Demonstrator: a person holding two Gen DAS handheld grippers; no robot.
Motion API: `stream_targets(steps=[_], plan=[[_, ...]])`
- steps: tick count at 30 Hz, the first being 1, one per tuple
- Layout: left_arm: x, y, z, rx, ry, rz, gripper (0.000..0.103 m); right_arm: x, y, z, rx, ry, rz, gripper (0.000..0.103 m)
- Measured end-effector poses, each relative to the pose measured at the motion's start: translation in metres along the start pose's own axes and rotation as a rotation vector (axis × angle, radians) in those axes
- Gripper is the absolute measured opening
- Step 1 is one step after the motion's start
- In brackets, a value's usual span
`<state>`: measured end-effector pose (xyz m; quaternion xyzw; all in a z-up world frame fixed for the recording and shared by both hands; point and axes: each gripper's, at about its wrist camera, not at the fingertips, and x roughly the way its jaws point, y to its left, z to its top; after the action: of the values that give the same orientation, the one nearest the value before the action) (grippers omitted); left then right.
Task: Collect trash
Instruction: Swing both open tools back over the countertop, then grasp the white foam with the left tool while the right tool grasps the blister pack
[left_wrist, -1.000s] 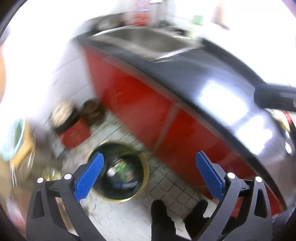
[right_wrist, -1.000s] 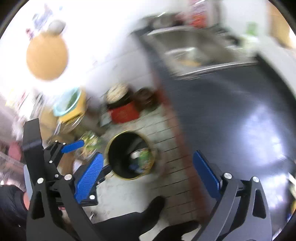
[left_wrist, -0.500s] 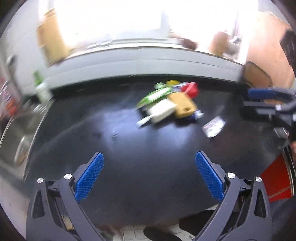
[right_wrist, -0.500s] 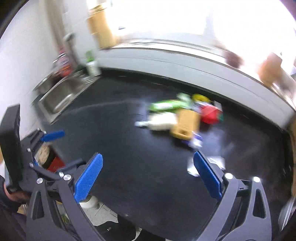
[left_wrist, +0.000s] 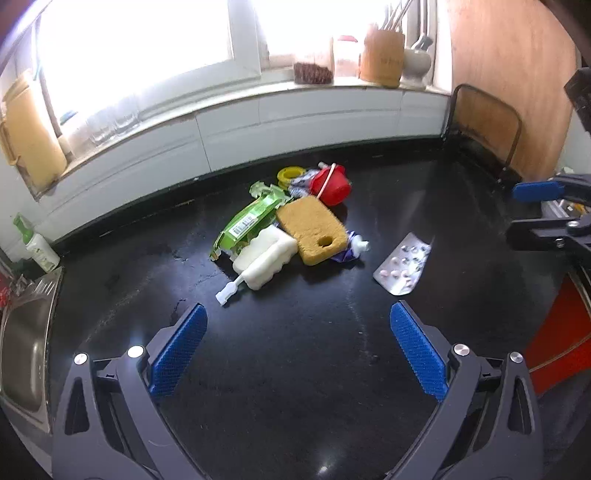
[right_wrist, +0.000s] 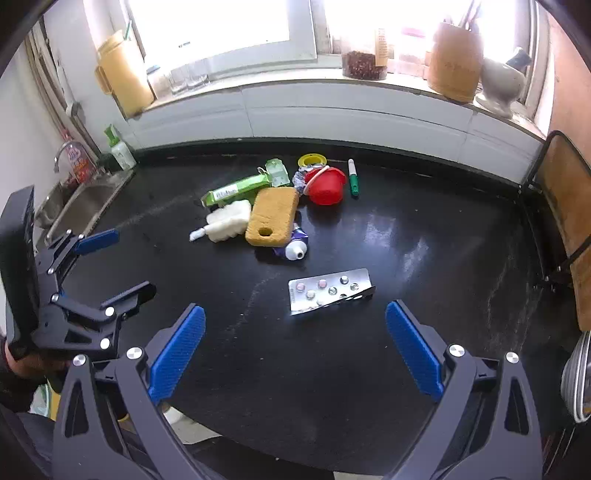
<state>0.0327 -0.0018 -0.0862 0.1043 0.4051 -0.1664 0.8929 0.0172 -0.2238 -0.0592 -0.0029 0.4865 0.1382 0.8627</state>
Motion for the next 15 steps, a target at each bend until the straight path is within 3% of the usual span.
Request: stream_targets(steps=[6,13,15], plan=[[0.056,0.019,0.002,0.007,0.028,0.014,0.096,0.039,-0.014,0.001,0.033,0.076,-0.009,0.095],[0.123,0.043,0.013,0.024,0.053,0.000,0.096,0.122,-0.035,-0.003,0.109,0.228,-0.051,0.095],[0.138,0.045,0.016,0.039,0.070,-0.004,0.096,0.147,-0.043,-0.006,0.170,0.294,-0.029,0.095]])
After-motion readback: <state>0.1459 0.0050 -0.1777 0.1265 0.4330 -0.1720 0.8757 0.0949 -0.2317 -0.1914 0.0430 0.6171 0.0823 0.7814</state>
